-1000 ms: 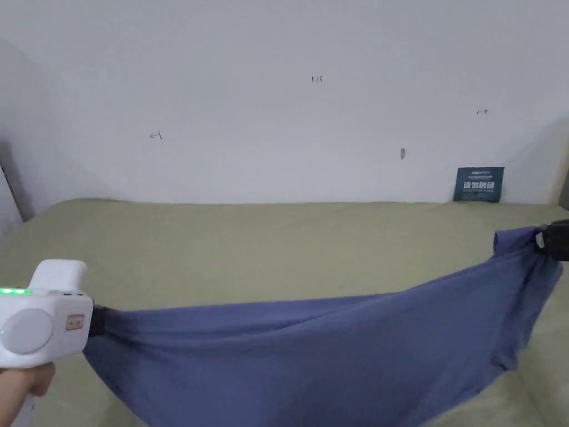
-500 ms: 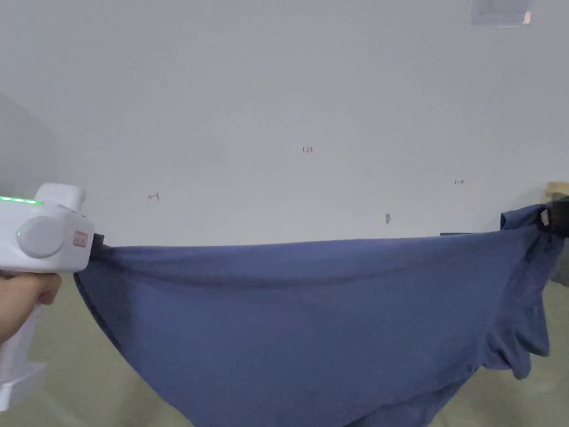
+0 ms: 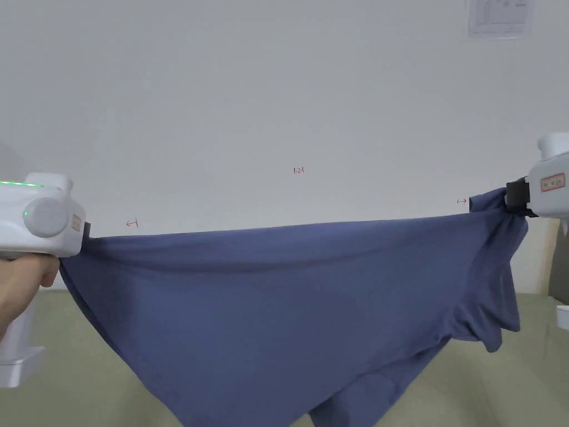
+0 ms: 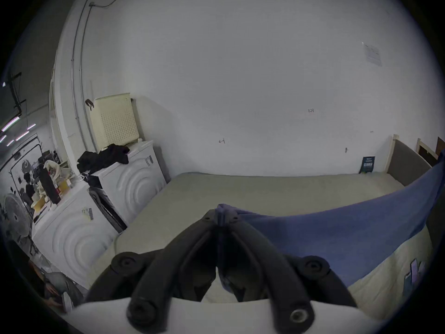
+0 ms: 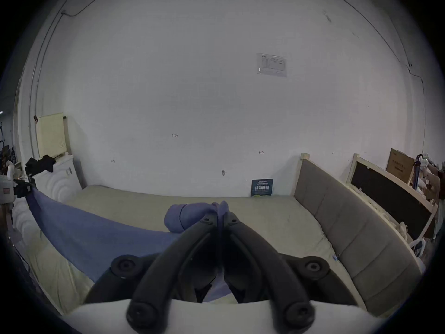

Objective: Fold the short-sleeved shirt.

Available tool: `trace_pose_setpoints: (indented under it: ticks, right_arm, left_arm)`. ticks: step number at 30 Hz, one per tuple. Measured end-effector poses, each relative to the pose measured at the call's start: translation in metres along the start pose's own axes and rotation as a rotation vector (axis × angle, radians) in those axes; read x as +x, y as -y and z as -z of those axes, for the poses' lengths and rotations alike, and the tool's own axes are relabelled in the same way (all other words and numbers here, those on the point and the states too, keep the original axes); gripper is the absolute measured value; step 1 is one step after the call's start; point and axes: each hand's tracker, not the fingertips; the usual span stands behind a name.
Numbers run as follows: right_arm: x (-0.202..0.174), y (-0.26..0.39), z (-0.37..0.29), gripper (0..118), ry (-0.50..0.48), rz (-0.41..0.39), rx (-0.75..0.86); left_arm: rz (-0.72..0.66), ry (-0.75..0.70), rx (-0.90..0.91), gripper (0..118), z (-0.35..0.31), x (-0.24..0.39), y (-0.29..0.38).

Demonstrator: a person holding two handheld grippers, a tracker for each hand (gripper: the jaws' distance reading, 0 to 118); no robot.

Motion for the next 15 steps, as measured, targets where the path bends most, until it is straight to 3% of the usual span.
trace_pose_setpoints:
  ticks: [7, 15]
  right_arm:
    - [-0.020, 0.040, 0.070, 5, 0.034, -0.023, -0.069]
    - [-0.009, 0.159, 0.079, 5, 0.026, -0.037, -0.246]
  left_arm:
    - [0.009, -0.025, -0.051, 2, 0.060, 0.020, 0.031]
    - [0.083, 0.046, -0.226, 2, 0.088, 0.030, 0.147]
